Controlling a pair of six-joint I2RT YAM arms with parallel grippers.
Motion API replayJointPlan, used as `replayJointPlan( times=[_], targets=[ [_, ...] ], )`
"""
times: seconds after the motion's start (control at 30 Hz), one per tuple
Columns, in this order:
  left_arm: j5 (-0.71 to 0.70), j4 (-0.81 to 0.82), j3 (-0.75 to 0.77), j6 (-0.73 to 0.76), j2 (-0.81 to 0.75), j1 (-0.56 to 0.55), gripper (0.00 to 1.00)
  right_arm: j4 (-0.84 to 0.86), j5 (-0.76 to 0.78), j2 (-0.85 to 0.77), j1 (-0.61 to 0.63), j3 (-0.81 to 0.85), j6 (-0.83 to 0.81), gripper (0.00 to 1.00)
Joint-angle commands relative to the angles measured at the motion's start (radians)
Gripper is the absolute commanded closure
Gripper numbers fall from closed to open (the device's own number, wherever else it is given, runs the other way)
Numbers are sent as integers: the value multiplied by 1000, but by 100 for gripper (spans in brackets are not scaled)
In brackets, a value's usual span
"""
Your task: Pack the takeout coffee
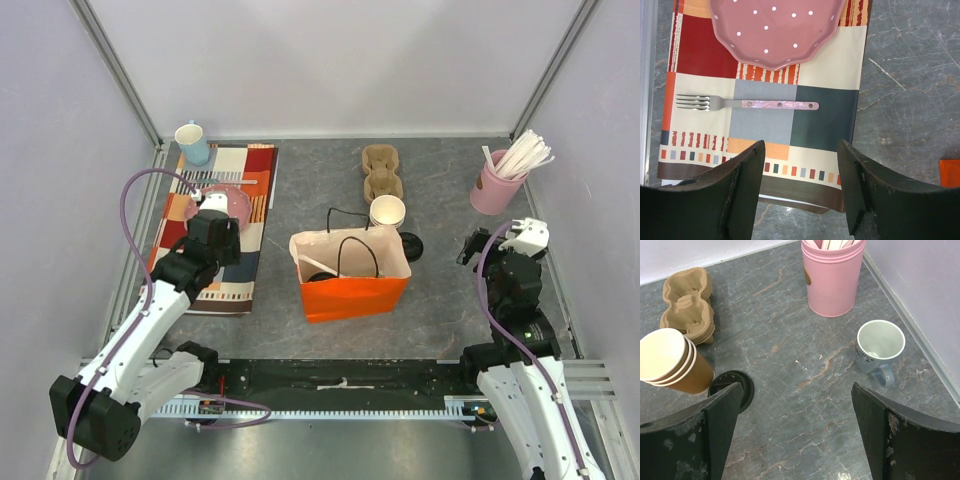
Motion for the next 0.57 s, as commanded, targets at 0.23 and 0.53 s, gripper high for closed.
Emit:
replayJointPlan(
  times=[0.23, 0.53],
  targets=[
    [-4, 80, -40, -80, -29, 4, 34, 73, 26, -52, 2, -41, 24, 2],
    [-28, 72, -39, -114, -38, 4, 34, 49, 37, -75, 2, -44, 31, 2]
  ],
)
